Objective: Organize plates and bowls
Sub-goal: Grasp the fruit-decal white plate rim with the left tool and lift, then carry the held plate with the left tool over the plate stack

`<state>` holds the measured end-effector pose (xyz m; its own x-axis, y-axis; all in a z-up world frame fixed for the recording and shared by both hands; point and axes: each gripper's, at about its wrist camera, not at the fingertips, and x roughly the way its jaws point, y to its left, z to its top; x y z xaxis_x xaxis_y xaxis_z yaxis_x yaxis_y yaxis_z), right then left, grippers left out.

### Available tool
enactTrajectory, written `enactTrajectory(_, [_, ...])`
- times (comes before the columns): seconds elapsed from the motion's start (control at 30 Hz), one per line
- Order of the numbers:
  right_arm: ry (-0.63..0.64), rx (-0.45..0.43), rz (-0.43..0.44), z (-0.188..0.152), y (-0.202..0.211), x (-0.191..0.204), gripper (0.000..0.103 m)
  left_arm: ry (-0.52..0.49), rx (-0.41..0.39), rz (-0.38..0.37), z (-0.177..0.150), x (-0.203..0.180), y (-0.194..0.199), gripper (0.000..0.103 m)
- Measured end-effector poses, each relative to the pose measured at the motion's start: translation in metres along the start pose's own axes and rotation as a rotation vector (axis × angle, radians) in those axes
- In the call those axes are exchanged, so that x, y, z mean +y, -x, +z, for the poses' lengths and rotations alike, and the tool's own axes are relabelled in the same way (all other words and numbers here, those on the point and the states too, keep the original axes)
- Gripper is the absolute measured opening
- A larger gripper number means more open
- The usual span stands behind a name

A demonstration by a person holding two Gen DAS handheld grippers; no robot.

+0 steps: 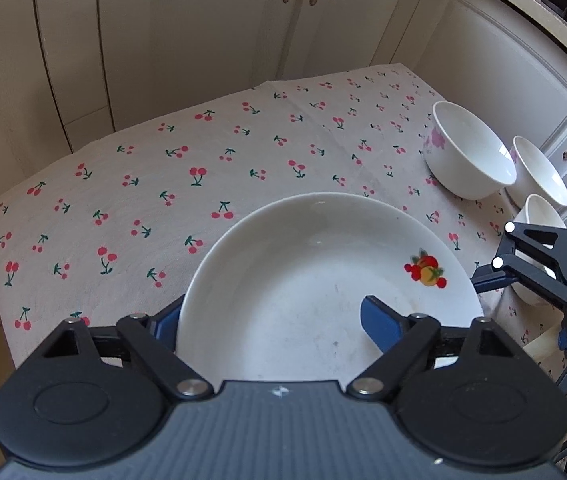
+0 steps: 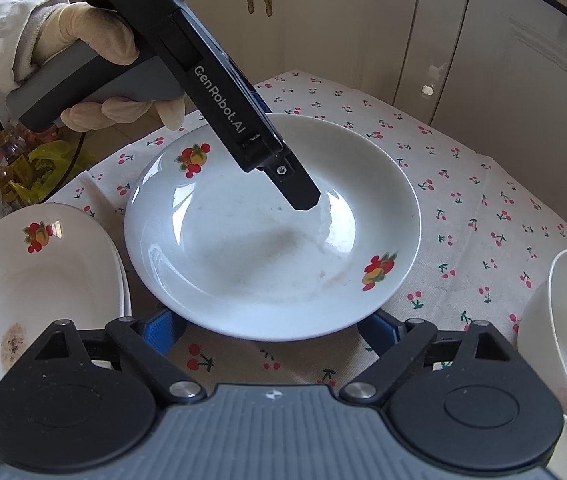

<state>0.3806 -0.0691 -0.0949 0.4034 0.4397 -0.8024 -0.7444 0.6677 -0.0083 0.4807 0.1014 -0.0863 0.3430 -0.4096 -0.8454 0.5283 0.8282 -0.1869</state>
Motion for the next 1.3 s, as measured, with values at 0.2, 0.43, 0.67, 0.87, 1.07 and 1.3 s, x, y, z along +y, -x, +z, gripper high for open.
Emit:
enactTrajectory(0.2, [-0.008,0.007,-0.005,0.002,-0.002,0.0,0.096,-0.022,0.014,0.007,0.002,-0.002,-0.002,0.088])
enactTrajectory(0.43, [-0.019,-0.004,-0.019,0.002,0.001,-0.002,0.096,-0.025,0.007,0.0,0.002,-0.003,-0.003,0.088])
enactTrajectory(0.67, [-0.022,0.0,-0.028,0.0,0.003,-0.004,0.096,-0.025,0.001,-0.011,0.001,-0.004,-0.002,0.088])
enactTrajectory(0.87, [-0.016,-0.009,-0.033,-0.001,0.01,-0.002,0.096,-0.026,-0.01,-0.01,0.002,-0.008,0.006,0.087])
enactTrajectory(1.07, [-0.003,-0.024,-0.044,0.0,0.023,0.002,0.096,-0.034,-0.03,-0.004,0.002,-0.016,0.019,0.087])
enactTrajectory(1.3, [0.006,-0.046,-0.048,-0.002,0.045,0.013,0.096,-0.047,-0.053,0.011,-0.003,-0.034,0.043,0.087])
